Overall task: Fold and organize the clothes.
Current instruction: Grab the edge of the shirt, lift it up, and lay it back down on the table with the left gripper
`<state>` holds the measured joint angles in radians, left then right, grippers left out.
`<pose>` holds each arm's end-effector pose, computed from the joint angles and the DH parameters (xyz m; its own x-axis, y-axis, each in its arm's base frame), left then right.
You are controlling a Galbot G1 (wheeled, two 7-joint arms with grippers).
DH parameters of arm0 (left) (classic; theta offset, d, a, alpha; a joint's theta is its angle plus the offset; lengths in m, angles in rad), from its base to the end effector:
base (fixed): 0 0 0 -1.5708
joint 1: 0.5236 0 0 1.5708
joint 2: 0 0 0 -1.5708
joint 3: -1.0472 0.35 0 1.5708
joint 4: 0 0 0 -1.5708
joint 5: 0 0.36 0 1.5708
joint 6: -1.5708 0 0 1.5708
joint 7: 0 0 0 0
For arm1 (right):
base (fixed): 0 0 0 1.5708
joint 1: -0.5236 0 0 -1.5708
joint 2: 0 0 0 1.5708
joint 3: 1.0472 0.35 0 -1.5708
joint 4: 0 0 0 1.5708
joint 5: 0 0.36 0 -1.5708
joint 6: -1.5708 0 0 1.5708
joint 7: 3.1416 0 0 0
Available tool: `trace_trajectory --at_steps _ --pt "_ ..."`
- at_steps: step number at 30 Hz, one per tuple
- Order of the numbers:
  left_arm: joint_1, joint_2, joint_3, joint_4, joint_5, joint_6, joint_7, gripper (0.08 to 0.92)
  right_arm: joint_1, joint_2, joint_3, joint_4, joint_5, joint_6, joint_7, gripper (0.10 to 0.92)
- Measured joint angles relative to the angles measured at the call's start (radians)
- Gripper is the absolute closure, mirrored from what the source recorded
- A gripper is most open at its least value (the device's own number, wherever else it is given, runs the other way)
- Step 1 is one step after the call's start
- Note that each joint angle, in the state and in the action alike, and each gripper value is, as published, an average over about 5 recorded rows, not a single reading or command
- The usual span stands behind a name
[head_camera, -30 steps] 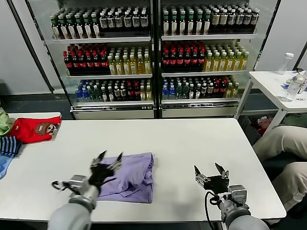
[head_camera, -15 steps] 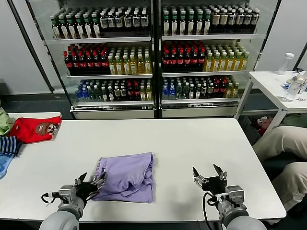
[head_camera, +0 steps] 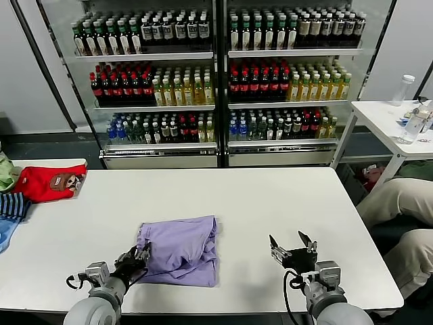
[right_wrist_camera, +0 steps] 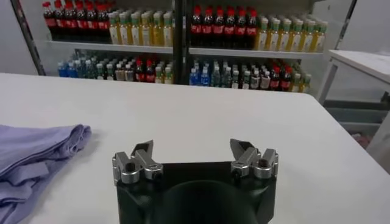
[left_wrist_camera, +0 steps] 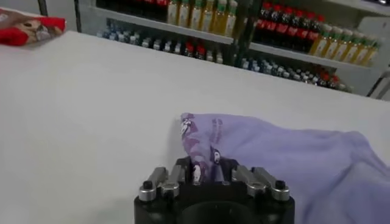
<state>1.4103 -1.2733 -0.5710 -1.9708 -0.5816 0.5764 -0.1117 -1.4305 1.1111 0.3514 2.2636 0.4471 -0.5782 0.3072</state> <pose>0.2400 0.0765 -0.3008 -0.8455 0.1078 0.5230 -0.0155 0.9741 -0.2257 0.2050 -0.0107 -0.2214 -0.9146 -0.1325 0.3821 -0.1543 0.9877 -0.0268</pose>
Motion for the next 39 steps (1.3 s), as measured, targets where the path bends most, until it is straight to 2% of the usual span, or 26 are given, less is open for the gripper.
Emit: trace_trajectory --at_steps 6,9,13,20,23,26,31,39 --pt "0.028 0.013 -0.042 -0.042 -0.044 0.007 0.015 0.847 0.001 -0.005 0.002 0.000 0.000 0.000 -0.001 0.203" --pt "0.050 0.037 -0.099 -0.084 -0.062 0.008 0.027 0.891 0.003 -0.006 0.003 0.000 0.000 0.000 -0.001 0.203" --pt "0.079 0.093 -0.216 -0.124 -0.076 0.009 0.047 0.893 0.006 -0.004 0.001 0.000 0.000 0.000 -0.002 0.203" --pt "0.119 0.240 -0.446 -0.131 -0.079 0.009 0.098 0.893 0.008 0.004 0.004 -0.001 -0.002 0.001 -0.006 0.203" --pt "0.121 0.287 -0.494 -0.137 -0.074 0.009 0.112 0.893 0.007 0.009 0.001 -0.001 -0.008 0.001 -0.007 0.203" --pt "0.112 0.303 -0.495 -0.162 -0.059 0.009 0.120 0.893 0.003 0.012 0.002 0.000 -0.012 0.001 -0.008 0.203" --pt "0.097 0.245 -0.382 -0.233 0.018 0.008 0.135 0.893 -0.007 0.013 0.012 0.003 -0.017 0.001 -0.008 0.203" --pt "0.047 0.011 -0.005 -0.267 0.187 0.003 0.149 0.880 -0.023 0.015 0.017 0.012 -0.027 0.001 -0.009 0.203"
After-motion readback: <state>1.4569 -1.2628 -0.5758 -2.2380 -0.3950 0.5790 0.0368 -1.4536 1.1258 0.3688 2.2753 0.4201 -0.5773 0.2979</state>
